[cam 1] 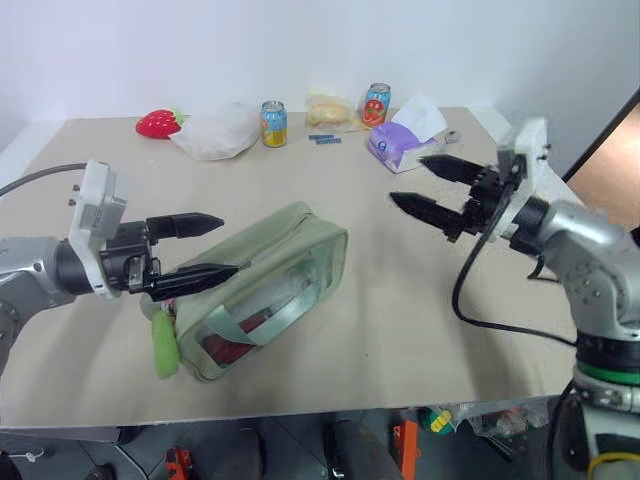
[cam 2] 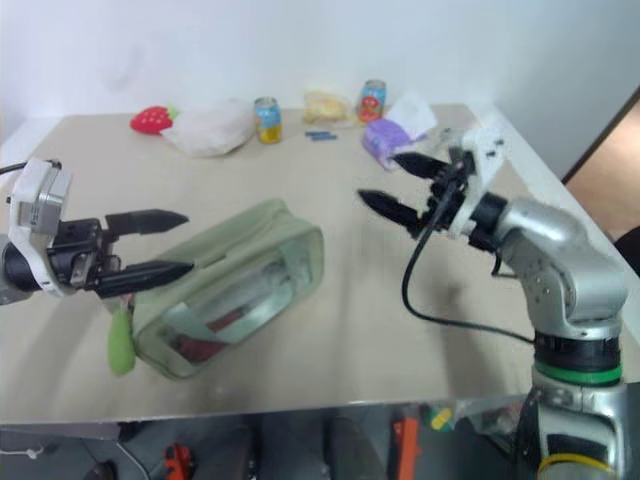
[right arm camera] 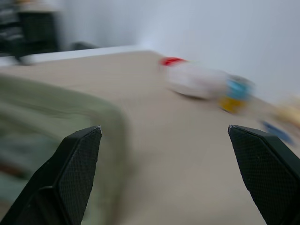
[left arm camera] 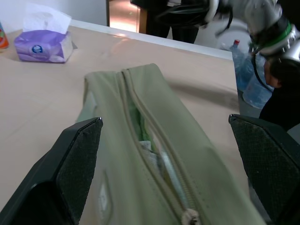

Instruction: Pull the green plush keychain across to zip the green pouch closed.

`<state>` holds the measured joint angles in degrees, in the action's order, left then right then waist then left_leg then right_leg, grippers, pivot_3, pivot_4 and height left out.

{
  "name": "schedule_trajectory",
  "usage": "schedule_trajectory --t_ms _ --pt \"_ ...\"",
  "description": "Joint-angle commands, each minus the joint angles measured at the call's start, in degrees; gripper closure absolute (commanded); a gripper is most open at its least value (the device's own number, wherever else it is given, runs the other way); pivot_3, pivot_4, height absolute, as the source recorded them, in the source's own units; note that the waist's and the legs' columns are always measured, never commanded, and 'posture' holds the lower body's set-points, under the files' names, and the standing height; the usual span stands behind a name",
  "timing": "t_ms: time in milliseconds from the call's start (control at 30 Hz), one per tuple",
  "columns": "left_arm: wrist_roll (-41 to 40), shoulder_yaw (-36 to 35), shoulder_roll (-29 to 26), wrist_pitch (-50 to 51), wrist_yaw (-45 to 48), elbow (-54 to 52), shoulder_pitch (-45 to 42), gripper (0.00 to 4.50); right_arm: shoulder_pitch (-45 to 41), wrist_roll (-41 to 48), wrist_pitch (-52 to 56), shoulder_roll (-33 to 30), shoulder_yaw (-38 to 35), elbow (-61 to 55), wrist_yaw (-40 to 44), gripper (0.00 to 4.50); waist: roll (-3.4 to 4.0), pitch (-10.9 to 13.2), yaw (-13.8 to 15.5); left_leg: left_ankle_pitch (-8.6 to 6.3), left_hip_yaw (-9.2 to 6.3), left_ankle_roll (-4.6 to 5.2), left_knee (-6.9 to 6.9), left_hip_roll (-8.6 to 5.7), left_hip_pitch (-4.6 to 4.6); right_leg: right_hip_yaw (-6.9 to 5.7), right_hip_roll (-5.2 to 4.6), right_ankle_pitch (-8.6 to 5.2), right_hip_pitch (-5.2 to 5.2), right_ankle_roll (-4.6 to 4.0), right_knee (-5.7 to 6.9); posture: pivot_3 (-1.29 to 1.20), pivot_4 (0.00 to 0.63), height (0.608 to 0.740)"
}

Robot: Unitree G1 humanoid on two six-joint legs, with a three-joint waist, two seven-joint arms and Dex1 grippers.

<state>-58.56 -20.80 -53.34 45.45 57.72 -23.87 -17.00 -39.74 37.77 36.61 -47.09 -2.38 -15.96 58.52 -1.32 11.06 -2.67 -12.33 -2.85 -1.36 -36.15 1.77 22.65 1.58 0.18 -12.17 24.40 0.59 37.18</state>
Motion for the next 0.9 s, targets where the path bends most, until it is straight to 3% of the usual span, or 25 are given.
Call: schedule_trajectory --t_ms 33,233,467,567,900 --pt "-1.89 -0.82 0.02 0.26 -1.23 -1.46 -1.44 0.02 -2.32 -2.92 -4.83 0.70 6.15 1.37 8.69 0.00 -0.05 -0.01 0.00 0.00 0.00 0.00 -0.01 0.01 0.00 0.00 0.01 -0.01 -0.01 -0.01 0.00 0.00 0.150 0.740" --pt "-0.96 0.84 1.71 -1.03 -3.47 -2.76 -1.89 0.02 -7.25 -9.78 -13.04 7.94 11.33 14.06 11.58 0.00 -0.09 0.05 -0.06 0.01 0.26 -0.01 -0.14 -0.02 0.01 0.21 -0.03 0.25 0.04 0.15 0.00 0.00 0.150 0.740" --pt "0.11 0.20 2.55 -2.15 -4.36 -2.77 -0.76 0.02 -8.12 -11.73 -15.12 10.60 11.38 19.49 14.52 0.00 -0.11 0.06 0.15 0.00 0.24 -0.05 -0.15 -0.03 0.05 0.22 -0.02 0.33 0.04 0.27 0.00 0.00 0.150 0.740" --pt "0.10 0.41 3.28 -2.23 -5.28 -3.07 -1.14 0.00 -7.80 -11.96 -14.90 11.21 11.43 19.64 15.34 0.82 -0.11 0.06 0.14 -0.01 0.24 -0.05 -0.15 -0.02 0.05 0.23 -0.01 0.33 0.06 0.27 0.00 0.00 0.150 0.740" --pt "-0.21 0.99 4.15 -2.72 -7.25 -2.05 -3.43 0.00 -8.27 -12.15 -14.36 13.63 10.84 20.14 14.80 4.21 -0.11 0.06 0.08 0.00 0.24 -0.06 -0.15 -0.01 0.01 0.24 0.02 0.36 0.05 0.24 0.04 0.00 0.150 0.740"
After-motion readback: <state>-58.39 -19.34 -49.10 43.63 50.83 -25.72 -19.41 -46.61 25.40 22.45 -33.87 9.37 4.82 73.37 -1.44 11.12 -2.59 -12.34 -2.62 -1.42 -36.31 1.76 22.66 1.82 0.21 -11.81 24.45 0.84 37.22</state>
